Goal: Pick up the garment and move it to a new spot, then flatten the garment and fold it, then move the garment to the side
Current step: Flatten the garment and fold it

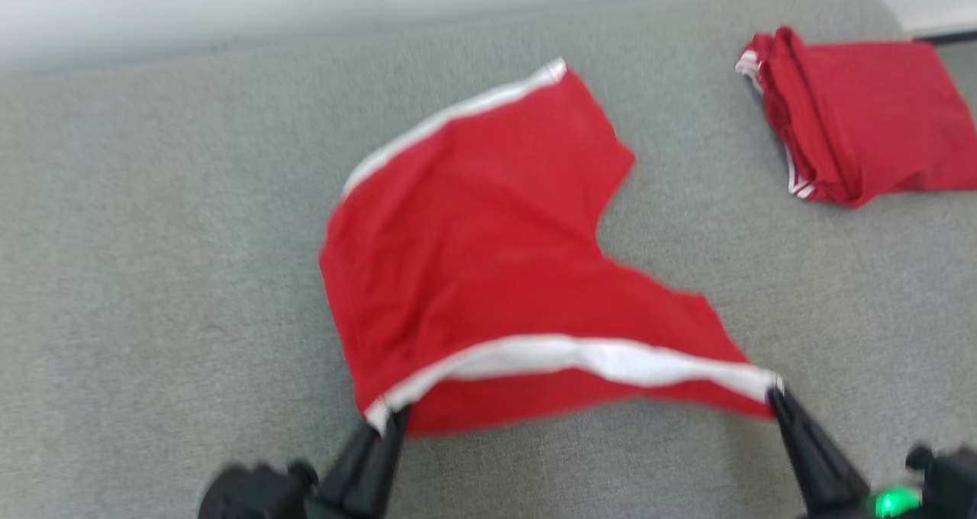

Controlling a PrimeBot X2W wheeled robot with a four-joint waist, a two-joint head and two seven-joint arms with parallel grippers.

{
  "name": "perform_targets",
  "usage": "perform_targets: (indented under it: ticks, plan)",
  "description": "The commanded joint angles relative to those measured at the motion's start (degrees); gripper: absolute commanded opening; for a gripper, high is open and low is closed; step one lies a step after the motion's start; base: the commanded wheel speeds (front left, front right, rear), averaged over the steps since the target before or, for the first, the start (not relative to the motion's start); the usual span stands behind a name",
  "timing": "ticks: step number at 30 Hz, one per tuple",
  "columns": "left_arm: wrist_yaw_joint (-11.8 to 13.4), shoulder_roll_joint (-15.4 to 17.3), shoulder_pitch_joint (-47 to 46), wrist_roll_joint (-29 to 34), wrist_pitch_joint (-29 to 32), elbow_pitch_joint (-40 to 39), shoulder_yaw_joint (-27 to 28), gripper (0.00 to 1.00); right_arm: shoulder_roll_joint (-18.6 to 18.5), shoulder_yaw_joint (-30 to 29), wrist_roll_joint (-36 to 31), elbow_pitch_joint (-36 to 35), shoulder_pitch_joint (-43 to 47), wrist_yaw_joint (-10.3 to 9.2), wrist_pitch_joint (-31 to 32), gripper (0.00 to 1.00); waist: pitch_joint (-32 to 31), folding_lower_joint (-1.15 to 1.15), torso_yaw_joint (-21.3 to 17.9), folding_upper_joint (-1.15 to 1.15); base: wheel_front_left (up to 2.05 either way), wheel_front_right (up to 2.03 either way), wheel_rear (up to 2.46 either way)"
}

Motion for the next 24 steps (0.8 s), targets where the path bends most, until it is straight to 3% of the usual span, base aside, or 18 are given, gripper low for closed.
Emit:
perform_targets:
  ticks: [1, 11, 17, 24]
  plan:
    - [-1.24, -1.09, 3.16, 1.08, -0.01, 0.84, 0.85, 0.00, 1.16, -0.81, -0.24, -0.23, 2.82, -0.16, -0.08, 0.00, -3.15, 0.02, 0.67, 0.02, 0.00, 0.00, 0.00]
    - [-4.97, -5.19, 8.59, 5.47, -0.01, 2.64, 4.87, 0.00, 2.54, -4.49, -1.84, -1.72, 7.12, -0.16, -0.08, 0.00, -4.87, 0.02, 0.74, 0.02, 0.00, 0.00, 0.00]
    - [-6.15, -6.88, 5.06, 7.05, -0.01, 2.53, 5.59, 0.00, 1.49, -6.59, -3.38, -3.05, 0.75, -0.16, -0.07, 0.00, -4.83, 0.02, 2.31, 0.02, 0.00, 0.00, 0.00]
    - [-6.56, -8.87, -3.94, 6.57, -0.01, 5.00, 5.83, 0.00, -1.17, -4.56, -2.88, 0.56, -12.05, -0.16, 0.74, 0.00, -1.88, 0.02, 5.68, 0.02, 0.00, 0.00, 0.00]
